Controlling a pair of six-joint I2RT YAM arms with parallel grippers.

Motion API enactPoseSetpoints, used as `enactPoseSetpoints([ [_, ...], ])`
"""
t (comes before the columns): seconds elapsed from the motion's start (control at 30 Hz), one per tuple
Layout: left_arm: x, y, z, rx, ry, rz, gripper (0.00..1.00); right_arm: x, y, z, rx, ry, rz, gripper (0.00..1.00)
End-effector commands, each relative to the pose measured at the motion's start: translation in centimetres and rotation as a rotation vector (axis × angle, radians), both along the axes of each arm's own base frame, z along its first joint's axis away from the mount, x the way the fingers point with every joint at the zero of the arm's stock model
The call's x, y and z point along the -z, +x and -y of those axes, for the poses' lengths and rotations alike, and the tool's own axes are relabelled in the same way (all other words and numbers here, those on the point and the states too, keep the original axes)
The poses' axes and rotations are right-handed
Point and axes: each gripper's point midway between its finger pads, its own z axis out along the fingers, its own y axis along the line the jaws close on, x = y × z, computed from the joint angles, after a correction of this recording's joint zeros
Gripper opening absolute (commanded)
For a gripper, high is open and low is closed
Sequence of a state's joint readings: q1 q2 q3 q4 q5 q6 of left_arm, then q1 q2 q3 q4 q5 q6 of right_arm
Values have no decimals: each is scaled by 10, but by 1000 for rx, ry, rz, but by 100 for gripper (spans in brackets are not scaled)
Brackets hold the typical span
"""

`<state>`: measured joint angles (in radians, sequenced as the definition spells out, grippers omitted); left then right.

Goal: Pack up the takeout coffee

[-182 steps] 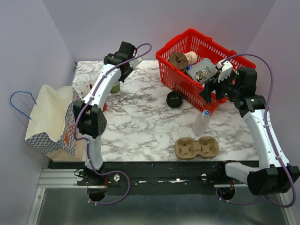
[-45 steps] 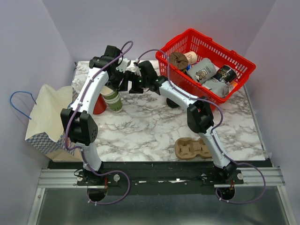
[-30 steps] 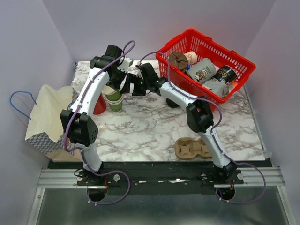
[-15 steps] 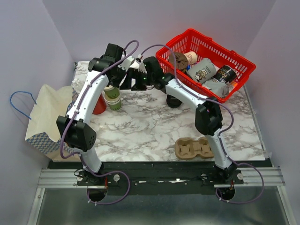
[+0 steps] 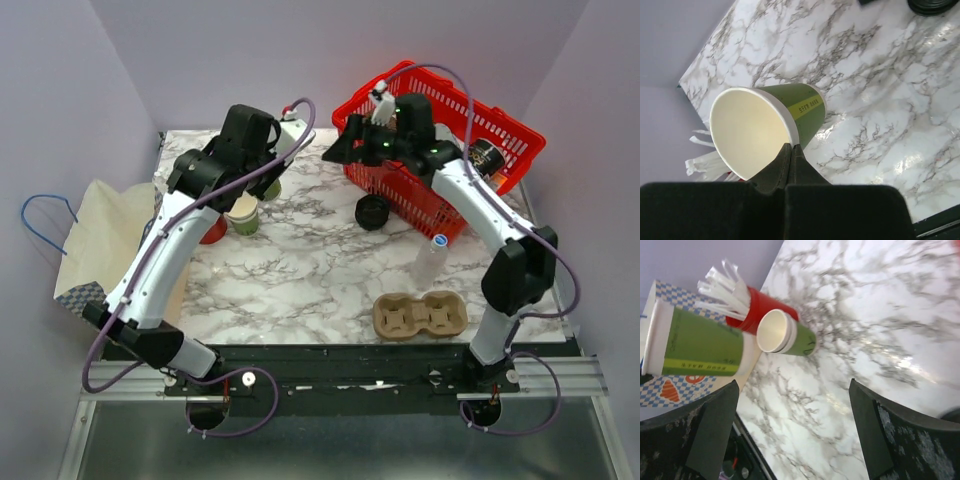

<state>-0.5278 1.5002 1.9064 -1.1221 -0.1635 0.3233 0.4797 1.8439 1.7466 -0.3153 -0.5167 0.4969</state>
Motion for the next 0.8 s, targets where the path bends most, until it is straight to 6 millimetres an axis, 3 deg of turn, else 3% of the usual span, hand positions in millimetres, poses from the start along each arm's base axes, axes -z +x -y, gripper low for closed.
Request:
enactPoseSetpoints([
  [0.0,43,-46,23,193,3,-170,0,-8,-21,45,-22,-105,98,100],
  [0.13,100,-79,44,336,85,-280,0,-13,-34,68,-18,-185,204,100],
  [0.17,109,-82,48,349,99,-287,0,-8,-36,74,-9,-210,215,100],
  [0.2,116,-85,58,377,106,-276,0,-17,-41,78,1,-213,242,100],
  [0.23,135,-90,58,384,134,-311,0,-20,-43,81,8,-218,256,100],
  [0.33,159,-93,66,390,187,-315,0,-22,-52,90,22,-235,286,100],
  [0.6,193,-93,80,341,190,-287,0,-14,-63,104,43,-277,308,100],
  [0.77,211,-99,75,312,199,-310,0,-12,-66,107,49,-289,315,100],
])
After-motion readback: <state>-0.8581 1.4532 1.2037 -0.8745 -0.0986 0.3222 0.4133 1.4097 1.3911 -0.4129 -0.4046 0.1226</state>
